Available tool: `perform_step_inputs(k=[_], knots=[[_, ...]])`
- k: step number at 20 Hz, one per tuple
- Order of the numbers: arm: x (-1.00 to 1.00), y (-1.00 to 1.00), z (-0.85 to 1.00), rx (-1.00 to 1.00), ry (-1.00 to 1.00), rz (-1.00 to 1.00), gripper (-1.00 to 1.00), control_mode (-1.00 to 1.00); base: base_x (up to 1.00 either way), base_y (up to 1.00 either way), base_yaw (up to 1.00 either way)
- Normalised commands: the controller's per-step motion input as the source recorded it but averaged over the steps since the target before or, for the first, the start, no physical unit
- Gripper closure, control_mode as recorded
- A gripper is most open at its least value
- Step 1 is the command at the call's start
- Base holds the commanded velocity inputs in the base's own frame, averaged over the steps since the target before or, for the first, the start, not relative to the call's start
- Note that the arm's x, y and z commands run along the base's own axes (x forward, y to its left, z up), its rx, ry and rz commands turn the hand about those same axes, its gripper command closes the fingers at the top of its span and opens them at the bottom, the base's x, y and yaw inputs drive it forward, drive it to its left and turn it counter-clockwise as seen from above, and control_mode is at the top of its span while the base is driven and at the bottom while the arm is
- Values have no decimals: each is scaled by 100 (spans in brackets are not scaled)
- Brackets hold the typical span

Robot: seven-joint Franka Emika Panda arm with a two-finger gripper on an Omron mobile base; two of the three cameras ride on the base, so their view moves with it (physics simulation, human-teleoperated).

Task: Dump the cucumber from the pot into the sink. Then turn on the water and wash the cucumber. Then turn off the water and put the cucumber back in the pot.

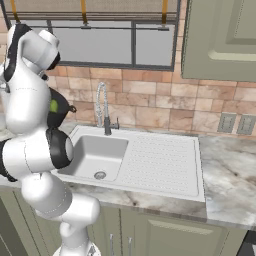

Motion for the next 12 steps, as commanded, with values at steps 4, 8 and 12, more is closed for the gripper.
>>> perform_step_inputs(k=[4, 8, 12], knots=[[0, -9, 0, 12, -2, 0, 100, -100, 0, 0, 0], [17, -29, 0, 13, -3, 0, 100, -100, 0, 0, 0], [23, -30, 0, 13, -2, 0, 100, -100, 0, 0, 0]])
